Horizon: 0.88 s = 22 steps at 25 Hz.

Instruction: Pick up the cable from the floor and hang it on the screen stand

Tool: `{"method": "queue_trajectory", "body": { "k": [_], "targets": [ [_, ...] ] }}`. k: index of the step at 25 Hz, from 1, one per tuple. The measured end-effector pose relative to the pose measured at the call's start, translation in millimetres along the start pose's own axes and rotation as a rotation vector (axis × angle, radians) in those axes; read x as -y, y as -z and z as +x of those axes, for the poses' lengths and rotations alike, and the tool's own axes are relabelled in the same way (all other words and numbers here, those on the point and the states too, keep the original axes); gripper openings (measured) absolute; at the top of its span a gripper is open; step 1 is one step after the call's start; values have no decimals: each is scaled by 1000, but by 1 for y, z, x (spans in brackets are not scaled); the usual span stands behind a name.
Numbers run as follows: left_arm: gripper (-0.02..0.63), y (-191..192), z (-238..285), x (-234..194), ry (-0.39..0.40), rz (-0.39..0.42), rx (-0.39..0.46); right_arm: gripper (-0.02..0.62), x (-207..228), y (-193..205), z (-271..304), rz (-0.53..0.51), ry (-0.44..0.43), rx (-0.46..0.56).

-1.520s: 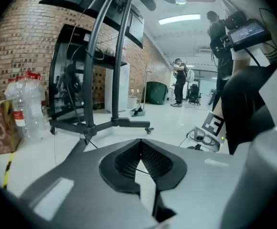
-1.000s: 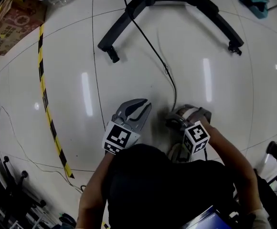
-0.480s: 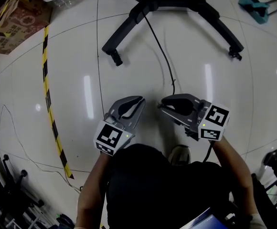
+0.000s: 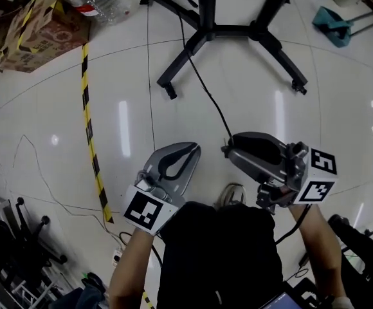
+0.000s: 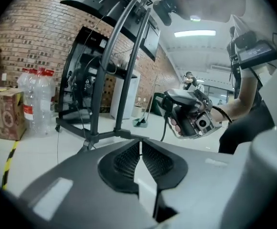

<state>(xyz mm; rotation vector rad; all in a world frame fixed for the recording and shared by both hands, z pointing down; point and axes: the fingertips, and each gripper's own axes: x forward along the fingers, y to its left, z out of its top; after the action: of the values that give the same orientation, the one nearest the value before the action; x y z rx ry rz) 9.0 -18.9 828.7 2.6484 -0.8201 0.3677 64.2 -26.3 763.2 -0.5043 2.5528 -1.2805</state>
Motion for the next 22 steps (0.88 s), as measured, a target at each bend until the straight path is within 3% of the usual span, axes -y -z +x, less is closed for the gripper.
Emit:
{"method": "queue_trajectory", "body": {
  "k": [4,10,15,19,22],
  "targets": [
    [35,-104,-38,37,11,2,44,84,-90,-52,11,39,-17,5],
    [31,-275,-110,72,-50,-12,89,84,-223,-145,28,85,-9,31],
    [26,-415,-158,85,-106,46,135,86,-323,-211,47,-9,-45,-20],
    [20,-499,-191,88,-133,121,184,86,-370,-262,51,-97,-110,-62],
    [20,-547,-207,84,-148,227,205,86,-396,-309,56,-167,-141,-81]
  ]
}}
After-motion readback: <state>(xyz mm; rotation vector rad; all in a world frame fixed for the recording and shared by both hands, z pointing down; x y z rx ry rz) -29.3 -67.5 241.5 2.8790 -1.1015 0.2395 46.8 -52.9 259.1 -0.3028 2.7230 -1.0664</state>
